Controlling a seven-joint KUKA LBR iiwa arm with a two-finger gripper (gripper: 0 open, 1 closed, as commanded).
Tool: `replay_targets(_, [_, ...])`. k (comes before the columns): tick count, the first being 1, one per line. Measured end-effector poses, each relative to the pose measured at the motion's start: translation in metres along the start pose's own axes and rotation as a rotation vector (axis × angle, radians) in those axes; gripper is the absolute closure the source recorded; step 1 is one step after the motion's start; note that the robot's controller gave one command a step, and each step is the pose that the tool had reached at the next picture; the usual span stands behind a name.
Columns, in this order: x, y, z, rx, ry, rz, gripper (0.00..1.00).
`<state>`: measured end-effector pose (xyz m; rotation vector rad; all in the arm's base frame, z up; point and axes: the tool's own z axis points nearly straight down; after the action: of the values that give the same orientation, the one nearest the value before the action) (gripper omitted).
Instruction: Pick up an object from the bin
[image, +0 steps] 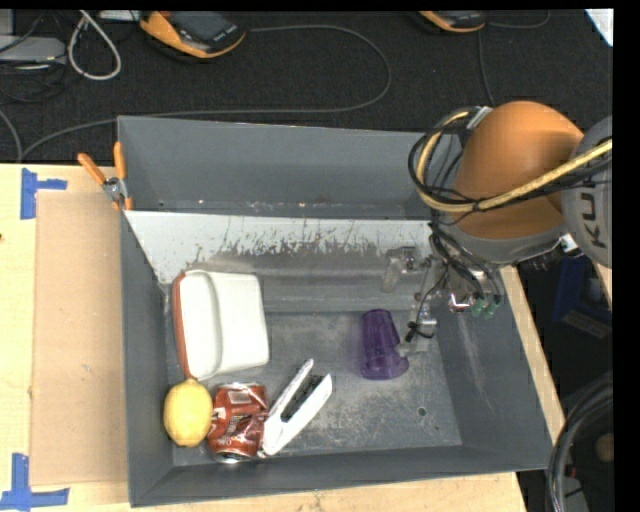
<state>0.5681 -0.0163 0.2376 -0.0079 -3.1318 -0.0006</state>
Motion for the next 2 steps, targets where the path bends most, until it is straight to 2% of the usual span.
replay_targets(1, [-0.001, 0.0, -0.004, 0.0, -0.009, 0.0, 0.0])
replay_targets(2, [-0.001, -0.014, 0.141, -0.001, -0.009, 0.033, 0.0])
